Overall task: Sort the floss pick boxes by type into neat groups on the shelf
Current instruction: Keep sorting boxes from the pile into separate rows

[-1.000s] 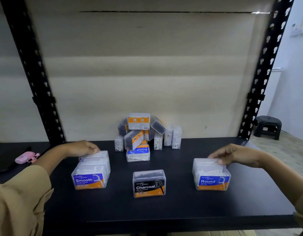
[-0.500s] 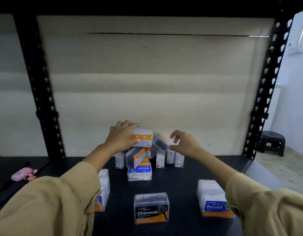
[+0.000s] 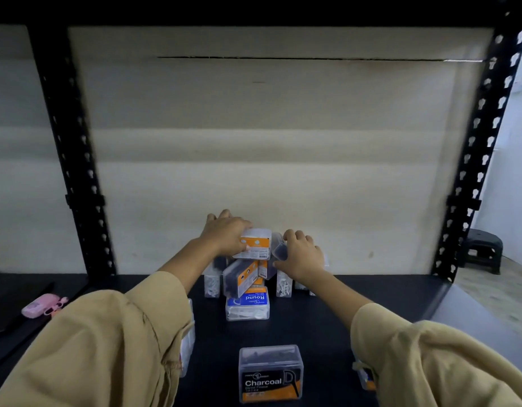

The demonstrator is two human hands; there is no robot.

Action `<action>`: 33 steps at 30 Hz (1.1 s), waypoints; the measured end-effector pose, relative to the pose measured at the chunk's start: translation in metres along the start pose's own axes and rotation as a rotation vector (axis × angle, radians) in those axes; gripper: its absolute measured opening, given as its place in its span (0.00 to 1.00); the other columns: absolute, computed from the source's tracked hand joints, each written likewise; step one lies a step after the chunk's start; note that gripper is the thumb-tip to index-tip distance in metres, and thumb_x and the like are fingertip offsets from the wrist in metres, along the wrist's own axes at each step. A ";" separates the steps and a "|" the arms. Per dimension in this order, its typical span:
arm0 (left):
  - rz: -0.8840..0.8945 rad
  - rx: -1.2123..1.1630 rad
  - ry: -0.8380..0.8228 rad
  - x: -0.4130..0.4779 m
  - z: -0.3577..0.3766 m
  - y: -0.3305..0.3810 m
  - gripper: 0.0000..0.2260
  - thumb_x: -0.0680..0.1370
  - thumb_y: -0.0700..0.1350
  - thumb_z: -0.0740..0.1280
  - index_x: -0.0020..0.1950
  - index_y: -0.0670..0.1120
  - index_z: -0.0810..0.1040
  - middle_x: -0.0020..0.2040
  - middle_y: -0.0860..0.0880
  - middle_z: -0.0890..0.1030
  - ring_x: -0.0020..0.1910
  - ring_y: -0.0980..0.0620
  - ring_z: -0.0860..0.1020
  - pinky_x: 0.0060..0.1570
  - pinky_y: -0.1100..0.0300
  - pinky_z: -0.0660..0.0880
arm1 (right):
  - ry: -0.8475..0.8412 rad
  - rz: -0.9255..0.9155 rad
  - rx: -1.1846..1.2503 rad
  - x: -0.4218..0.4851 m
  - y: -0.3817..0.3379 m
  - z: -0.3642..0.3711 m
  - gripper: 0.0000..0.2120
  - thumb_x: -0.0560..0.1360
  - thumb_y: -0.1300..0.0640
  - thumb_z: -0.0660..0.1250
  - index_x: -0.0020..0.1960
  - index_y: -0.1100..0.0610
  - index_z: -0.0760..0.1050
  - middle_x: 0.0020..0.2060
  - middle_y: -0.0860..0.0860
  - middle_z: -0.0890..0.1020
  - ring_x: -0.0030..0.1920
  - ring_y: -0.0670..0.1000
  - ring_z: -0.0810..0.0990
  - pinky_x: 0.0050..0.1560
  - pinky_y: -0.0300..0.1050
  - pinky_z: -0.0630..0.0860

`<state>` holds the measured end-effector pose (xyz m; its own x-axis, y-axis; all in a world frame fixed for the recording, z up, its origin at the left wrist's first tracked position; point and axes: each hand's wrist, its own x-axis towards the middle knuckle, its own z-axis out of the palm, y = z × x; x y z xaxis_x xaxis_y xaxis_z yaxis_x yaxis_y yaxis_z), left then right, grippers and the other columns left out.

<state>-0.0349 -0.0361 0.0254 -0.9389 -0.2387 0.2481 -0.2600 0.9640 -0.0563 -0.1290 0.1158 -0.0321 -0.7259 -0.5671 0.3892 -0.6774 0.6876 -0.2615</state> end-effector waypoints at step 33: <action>0.145 -0.253 -0.093 -0.093 0.010 0.013 0.21 0.65 0.53 0.74 0.57 0.55 0.79 0.55 0.53 0.81 0.52 0.50 0.77 0.52 0.51 0.75 | -0.271 0.047 0.370 -0.088 0.068 -0.058 0.17 0.67 0.55 0.74 0.54 0.59 0.78 0.48 0.54 0.82 0.47 0.53 0.79 0.50 0.48 0.77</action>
<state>0.0468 -0.0023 -0.0083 -0.9818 -0.0951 0.1644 -0.0683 0.9845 0.1615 -0.1045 0.2391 -0.0326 -0.7283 -0.6714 0.1372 -0.6045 0.5351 -0.5901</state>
